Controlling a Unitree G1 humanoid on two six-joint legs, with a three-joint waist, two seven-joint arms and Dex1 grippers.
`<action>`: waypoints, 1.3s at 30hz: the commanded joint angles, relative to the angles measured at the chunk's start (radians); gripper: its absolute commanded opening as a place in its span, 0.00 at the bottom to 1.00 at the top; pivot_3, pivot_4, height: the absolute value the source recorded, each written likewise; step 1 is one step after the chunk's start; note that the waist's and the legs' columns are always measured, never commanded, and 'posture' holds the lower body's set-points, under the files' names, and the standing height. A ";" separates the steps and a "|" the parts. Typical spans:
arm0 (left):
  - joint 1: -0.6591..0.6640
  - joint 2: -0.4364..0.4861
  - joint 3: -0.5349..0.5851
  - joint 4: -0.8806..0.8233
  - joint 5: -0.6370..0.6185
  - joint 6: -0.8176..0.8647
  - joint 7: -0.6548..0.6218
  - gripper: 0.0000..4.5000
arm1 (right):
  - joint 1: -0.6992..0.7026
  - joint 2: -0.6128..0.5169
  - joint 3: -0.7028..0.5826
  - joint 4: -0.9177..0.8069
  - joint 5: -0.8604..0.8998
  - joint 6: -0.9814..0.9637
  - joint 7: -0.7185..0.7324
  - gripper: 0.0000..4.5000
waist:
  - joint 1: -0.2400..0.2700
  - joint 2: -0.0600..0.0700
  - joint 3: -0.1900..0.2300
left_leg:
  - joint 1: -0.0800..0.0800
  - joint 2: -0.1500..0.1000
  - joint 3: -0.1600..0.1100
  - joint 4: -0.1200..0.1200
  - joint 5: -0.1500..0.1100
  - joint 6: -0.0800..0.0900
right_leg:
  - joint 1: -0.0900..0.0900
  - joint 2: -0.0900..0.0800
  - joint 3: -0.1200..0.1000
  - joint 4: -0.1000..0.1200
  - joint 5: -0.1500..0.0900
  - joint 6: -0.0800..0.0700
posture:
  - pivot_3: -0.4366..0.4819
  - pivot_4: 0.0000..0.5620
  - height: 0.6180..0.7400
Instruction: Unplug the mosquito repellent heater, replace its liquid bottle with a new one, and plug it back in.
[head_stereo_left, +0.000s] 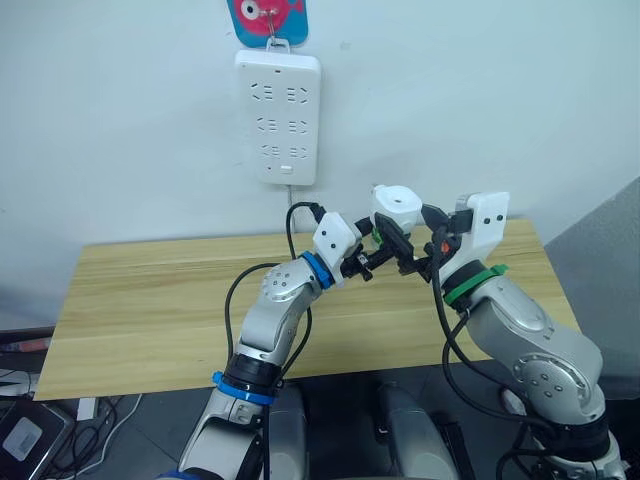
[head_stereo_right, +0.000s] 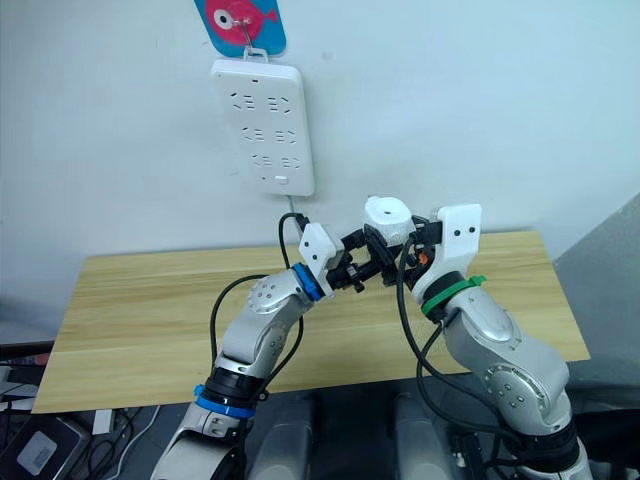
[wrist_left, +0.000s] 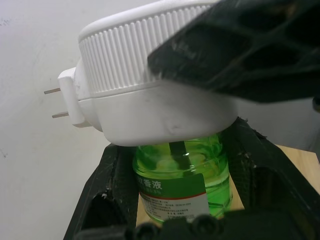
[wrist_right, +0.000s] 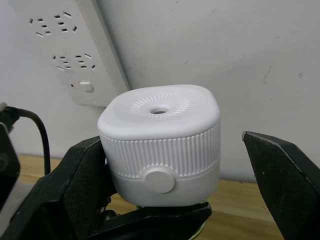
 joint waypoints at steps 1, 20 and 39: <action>0.008 -0.006 -0.024 -0.058 -0.006 -0.020 -0.008 0.50 | -0.014 0.021 -0.013 -0.018 -0.036 -0.003 0.015 0.99 | 0.000 0.000 -0.002 | 0.000 0.000 0.000 0.000 0.000 0.000 | 0.000 0.000 0.000 0.000 0.000 0.000 | 0.61 0.41 1.00; 0.082 0.160 0.073 -0.207 -0.103 0.131 -0.052 1.00 | 0.026 0.025 -0.048 -0.006 -0.165 -0.024 0.138 0.66 | -0.002 0.000 -0.016 | 0.000 0.000 0.000 -0.001 0.000 0.000 | 0.000 0.000 0.000 0.000 0.000 0.000 | 0.69 0.39 1.00; -0.132 0.467 0.344 0.015 -0.137 0.090 -0.070 1.00 | -0.007 0.041 -0.071 0.110 -0.266 -0.119 0.345 0.66 | 0.054 -0.003 -0.031 | 0.002 0.001 -0.001 -0.002 0.000 0.000 | 0.001 0.000 -0.004 0.000 0.000 -0.002 | 0.80 0.34 1.00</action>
